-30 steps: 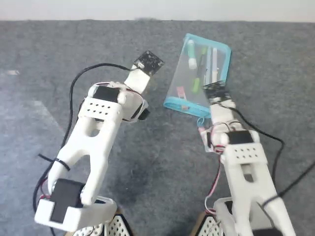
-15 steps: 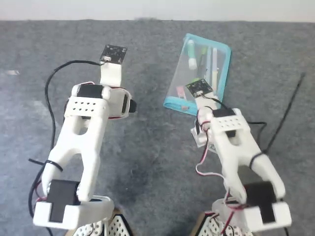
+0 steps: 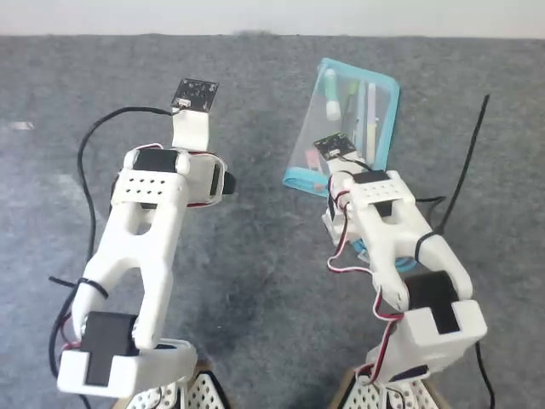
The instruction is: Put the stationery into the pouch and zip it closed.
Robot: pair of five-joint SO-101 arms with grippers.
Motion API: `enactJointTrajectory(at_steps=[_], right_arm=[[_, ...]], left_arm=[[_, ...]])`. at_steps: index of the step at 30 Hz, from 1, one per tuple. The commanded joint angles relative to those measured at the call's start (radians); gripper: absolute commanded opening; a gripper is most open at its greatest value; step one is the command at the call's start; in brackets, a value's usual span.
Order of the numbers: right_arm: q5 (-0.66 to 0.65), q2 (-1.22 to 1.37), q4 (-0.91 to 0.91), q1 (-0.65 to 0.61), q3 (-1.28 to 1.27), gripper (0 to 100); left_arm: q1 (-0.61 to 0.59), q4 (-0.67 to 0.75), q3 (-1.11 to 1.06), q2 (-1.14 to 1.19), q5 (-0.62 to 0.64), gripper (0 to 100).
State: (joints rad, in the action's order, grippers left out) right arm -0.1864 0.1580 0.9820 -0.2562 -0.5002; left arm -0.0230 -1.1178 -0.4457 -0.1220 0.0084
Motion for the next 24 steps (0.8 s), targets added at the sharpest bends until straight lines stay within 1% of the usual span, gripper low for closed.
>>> enactJointTrajectory(at_steps=[1, 3, 7, 9, 12, 16, 18, 21, 24], right_arm=[[0.012, 0.007, 0.005, -0.008, 0.032, 4.2], [0.014, 0.004, 0.005, -0.001, 0.031, 0.2], [0.025, -0.047, 0.015, 0.045, 0.031, 0.6], [0.025, -0.12, 0.068, 0.056, 0.034, 0.6], [0.023, -0.297, 0.166, 0.036, 0.06, 0.6], [0.021, -0.542, 0.363, -0.008, 0.178, 0.6], [0.021, -0.621, 0.447, -0.015, 0.258, 0.6], [0.026, -0.665, 0.539, -0.013, 0.382, 0.6], [0.034, -0.656, 0.596, -0.022, 0.52, 0.6]], left_arm=[[-0.005, 0.023, 0.005, -0.043, 0.02, 23], [-0.005, 0.023, 0.005, -0.043, 0.02, 23], [-0.006, 0.023, 0.005, -0.041, 0.02, 23], [-0.011, 0.023, 0.004, -0.041, 0.02, 23], [-0.037, 0.028, 0.004, -0.041, 0.02, 23], [-0.072, 0.04, 0.004, -0.041, 0.021, 23], [-0.075, 0.038, 0.004, -0.041, 0.023, 23], [-0.075, 0.038, -0.01, -0.041, 0.023, 23], [-0.075, 0.038, -0.012, -0.041, 0.023, 23]])
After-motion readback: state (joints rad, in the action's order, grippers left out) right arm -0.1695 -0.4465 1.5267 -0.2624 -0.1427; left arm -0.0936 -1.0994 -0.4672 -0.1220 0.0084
